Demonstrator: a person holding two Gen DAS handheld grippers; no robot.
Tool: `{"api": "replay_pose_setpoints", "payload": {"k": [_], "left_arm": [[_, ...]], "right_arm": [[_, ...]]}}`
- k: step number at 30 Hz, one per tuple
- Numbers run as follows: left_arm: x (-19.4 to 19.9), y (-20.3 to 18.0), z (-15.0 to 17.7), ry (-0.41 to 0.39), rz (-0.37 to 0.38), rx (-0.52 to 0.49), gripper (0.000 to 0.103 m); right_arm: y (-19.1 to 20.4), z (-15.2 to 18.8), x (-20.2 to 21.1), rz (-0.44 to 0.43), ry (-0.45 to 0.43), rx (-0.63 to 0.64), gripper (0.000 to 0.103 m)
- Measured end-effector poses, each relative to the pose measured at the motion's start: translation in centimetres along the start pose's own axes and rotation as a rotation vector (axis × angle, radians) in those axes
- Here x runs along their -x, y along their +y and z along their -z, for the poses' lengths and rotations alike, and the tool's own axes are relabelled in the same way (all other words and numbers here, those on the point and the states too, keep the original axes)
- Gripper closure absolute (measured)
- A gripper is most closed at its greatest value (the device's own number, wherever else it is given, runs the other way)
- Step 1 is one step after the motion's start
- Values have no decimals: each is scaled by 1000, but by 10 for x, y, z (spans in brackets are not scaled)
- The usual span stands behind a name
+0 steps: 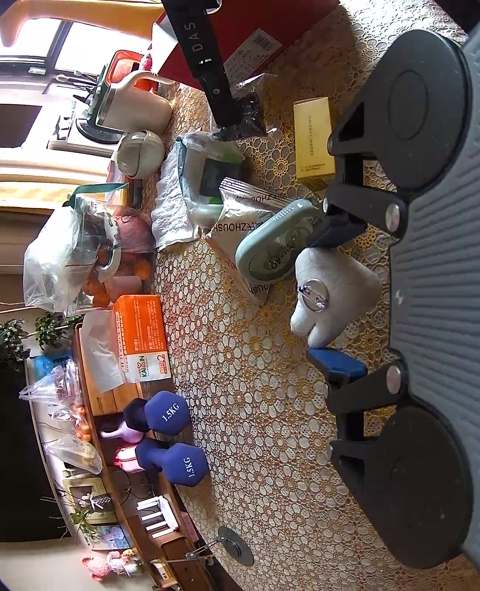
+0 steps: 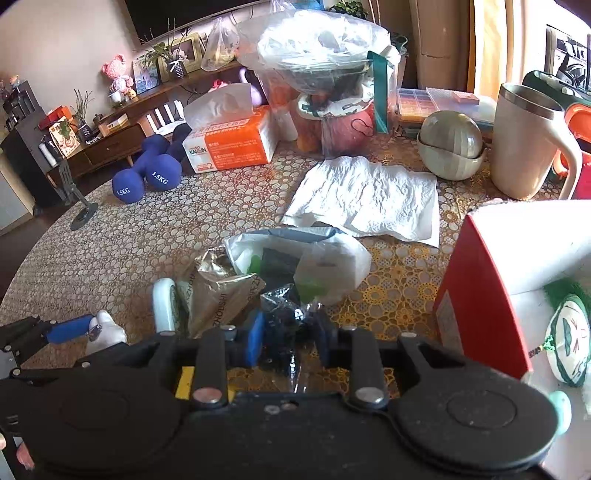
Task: Organize objects
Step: 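Carry the tooth plush and dark wrapped item over the red shoebox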
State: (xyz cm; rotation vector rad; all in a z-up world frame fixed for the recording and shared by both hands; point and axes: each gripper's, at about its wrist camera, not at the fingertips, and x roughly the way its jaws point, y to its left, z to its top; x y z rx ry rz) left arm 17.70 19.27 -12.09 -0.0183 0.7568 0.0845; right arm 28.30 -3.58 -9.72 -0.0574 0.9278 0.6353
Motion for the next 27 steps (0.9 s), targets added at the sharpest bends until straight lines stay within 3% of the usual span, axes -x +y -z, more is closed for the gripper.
{"api": "replay_pose_setpoints", "payload": {"k": [13,27], "left_arm": [[66,-36,-24,-15,51,-49,44],[131,-140,-55,-83,179,-191,44]], "right_arm": [[-6,8,93,-53,-71,14,75],[-41,30,178,-53,-163,-34,75]]}}
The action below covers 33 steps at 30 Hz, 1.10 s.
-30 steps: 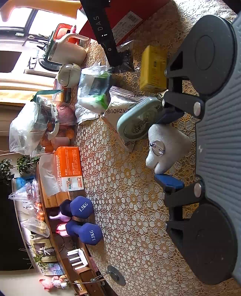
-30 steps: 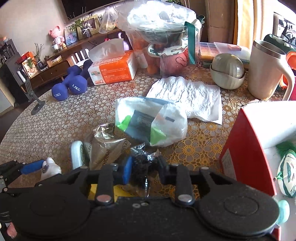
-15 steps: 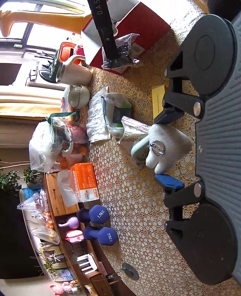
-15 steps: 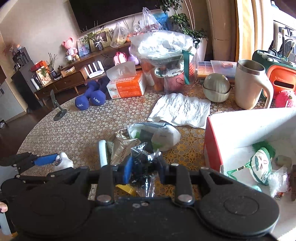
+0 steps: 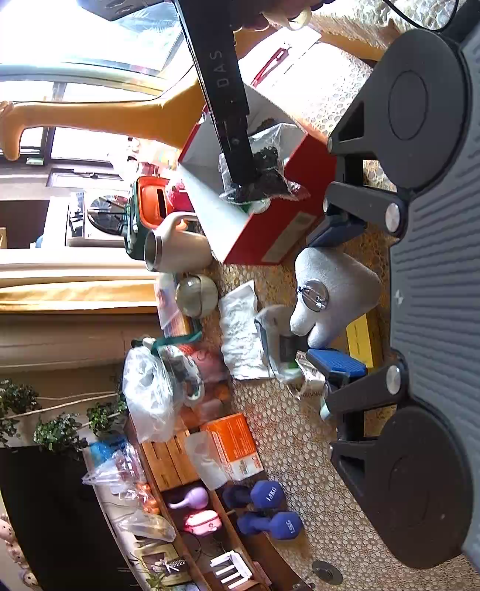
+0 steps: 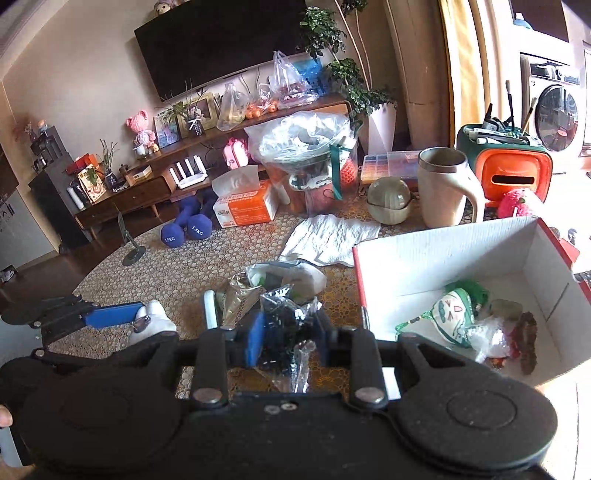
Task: Organize objects
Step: 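Carry the tooth plush and dark wrapped item over the red shoebox, then lower both items into the box and open both grippers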
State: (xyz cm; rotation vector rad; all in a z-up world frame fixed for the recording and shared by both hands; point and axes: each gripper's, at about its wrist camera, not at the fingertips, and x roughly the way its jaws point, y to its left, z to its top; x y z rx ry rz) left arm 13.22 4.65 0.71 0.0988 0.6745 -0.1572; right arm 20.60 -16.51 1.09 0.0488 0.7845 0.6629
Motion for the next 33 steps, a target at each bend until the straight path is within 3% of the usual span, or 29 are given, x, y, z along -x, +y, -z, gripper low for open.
{"api": "replay_pose_setpoints", "payload": {"k": [10,19,28,33], "left_arm": [[-9,-72,-32,-37,95,-96,44],[-46,-126,-59,-26,151,-158,44],[-104,-150,-76,22,110,-184,44],[-148,-158,-80,91,88,-181,44]], "right_arm": [[-47,-2,43,65,-69,-43,75],[-107,-6,55,153,-84,-110,74],[-150,-2,42,203,-57,-129,74],[-172,-1,23,219,-14,-147,74]]}}
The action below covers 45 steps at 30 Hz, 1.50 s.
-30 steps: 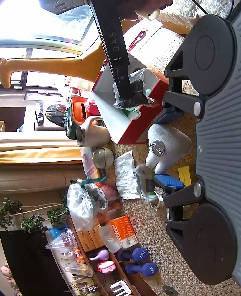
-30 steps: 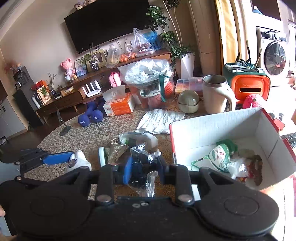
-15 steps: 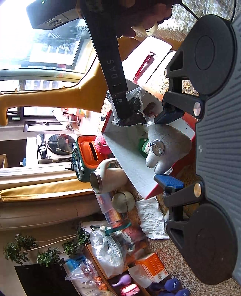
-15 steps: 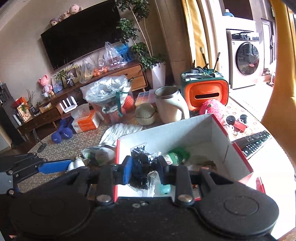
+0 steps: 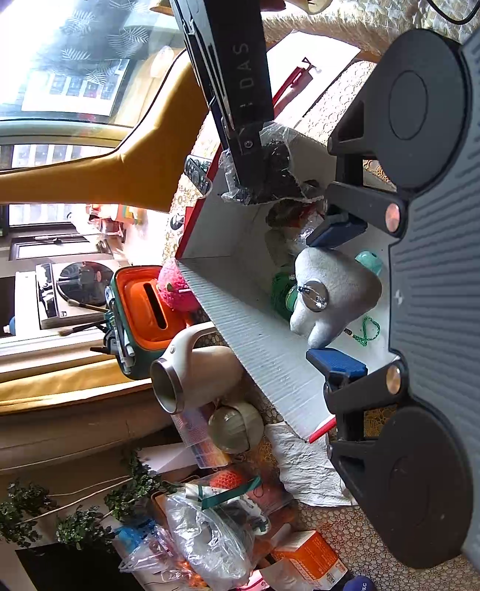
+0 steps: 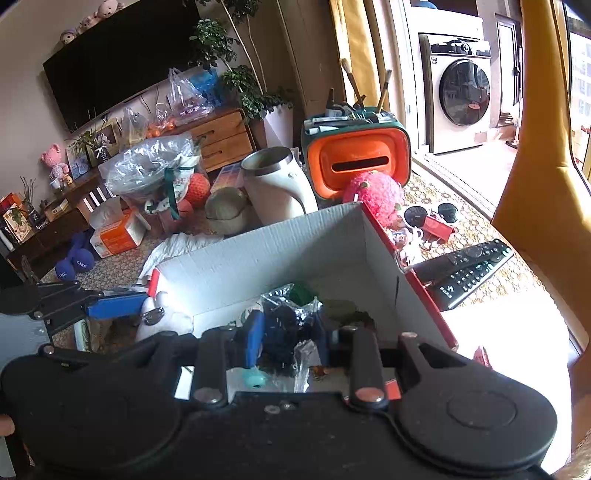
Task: Organize objects
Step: 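Lower both items into the box and open both grippers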
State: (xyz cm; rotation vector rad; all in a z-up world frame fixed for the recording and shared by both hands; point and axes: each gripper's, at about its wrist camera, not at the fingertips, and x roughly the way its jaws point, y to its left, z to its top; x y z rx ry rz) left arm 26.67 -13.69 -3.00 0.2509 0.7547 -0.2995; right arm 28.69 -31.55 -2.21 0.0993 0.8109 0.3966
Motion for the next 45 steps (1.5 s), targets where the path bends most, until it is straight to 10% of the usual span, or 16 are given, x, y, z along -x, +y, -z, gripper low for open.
{"api": "replay_pose_setpoints", "payload": {"k": [31,45], "left_arm": [[-119,-16,-1,312,23,-23,43],[-81,-8,-5,213,46,23,35]], "right_arm": [[-30,6,-98,128,139,-36,70],[-21,2,-62,99,86,-27,51]]}}
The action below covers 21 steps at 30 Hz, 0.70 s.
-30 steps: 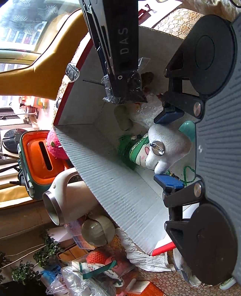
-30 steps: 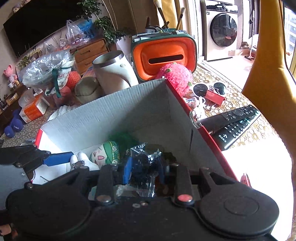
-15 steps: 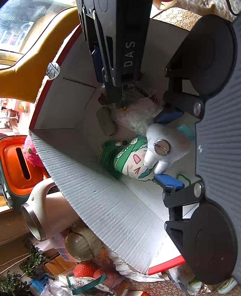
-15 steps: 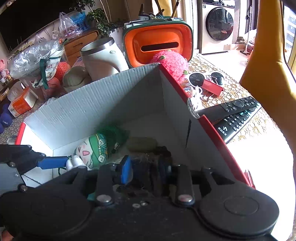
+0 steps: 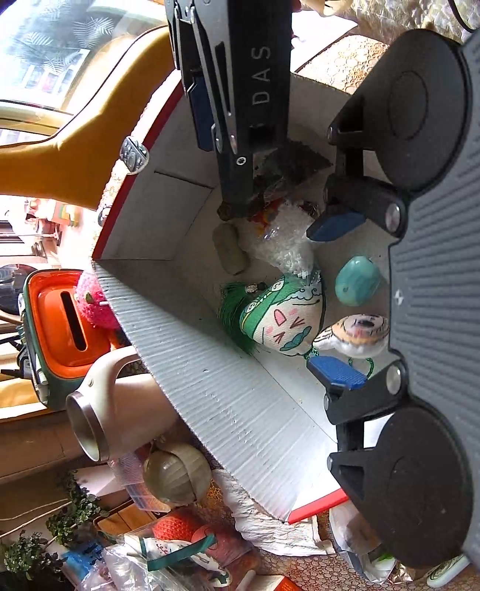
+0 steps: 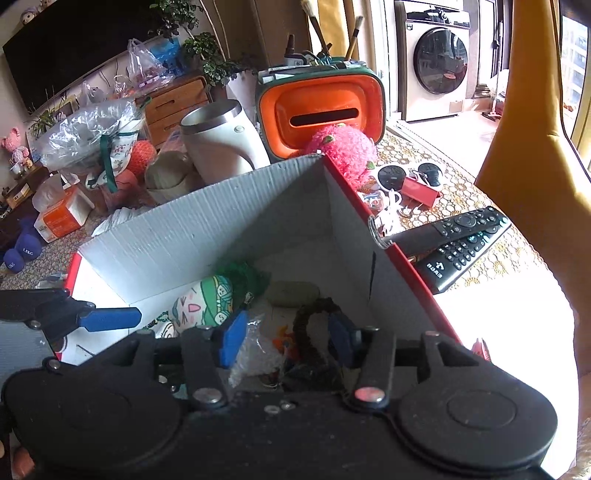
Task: Organize objects
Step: 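Lower both items into the box and open both grippers, then withdraw both grippers from the box toward the remaining table items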
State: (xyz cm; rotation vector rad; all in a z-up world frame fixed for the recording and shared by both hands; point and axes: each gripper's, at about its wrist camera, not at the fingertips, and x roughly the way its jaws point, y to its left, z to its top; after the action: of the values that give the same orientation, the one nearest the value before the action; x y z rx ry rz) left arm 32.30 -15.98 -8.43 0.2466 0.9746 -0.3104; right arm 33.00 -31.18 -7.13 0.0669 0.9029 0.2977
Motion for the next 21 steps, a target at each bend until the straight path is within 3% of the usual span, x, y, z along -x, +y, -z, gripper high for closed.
{"api": "replay_pose_setpoints", "payload": {"k": [5,7,13,16,21], "left_arm": [[30,8,4,-64,8,22,35],[42,12,7,-88,15,36,35],[75,22,20,-138,19,56,34],[93,29,28,-164,27,70,29],[122,40,42,-208,30,89,26]], "right_arm": [[9,3,22,-9,-23,24,48],[11,5,33,-20,-39,25,40],[23,12,61,-54,-74,45,36],[29,18,74,-69,-97,50,27],[40,27,96,-95,-128,59,21]]}}
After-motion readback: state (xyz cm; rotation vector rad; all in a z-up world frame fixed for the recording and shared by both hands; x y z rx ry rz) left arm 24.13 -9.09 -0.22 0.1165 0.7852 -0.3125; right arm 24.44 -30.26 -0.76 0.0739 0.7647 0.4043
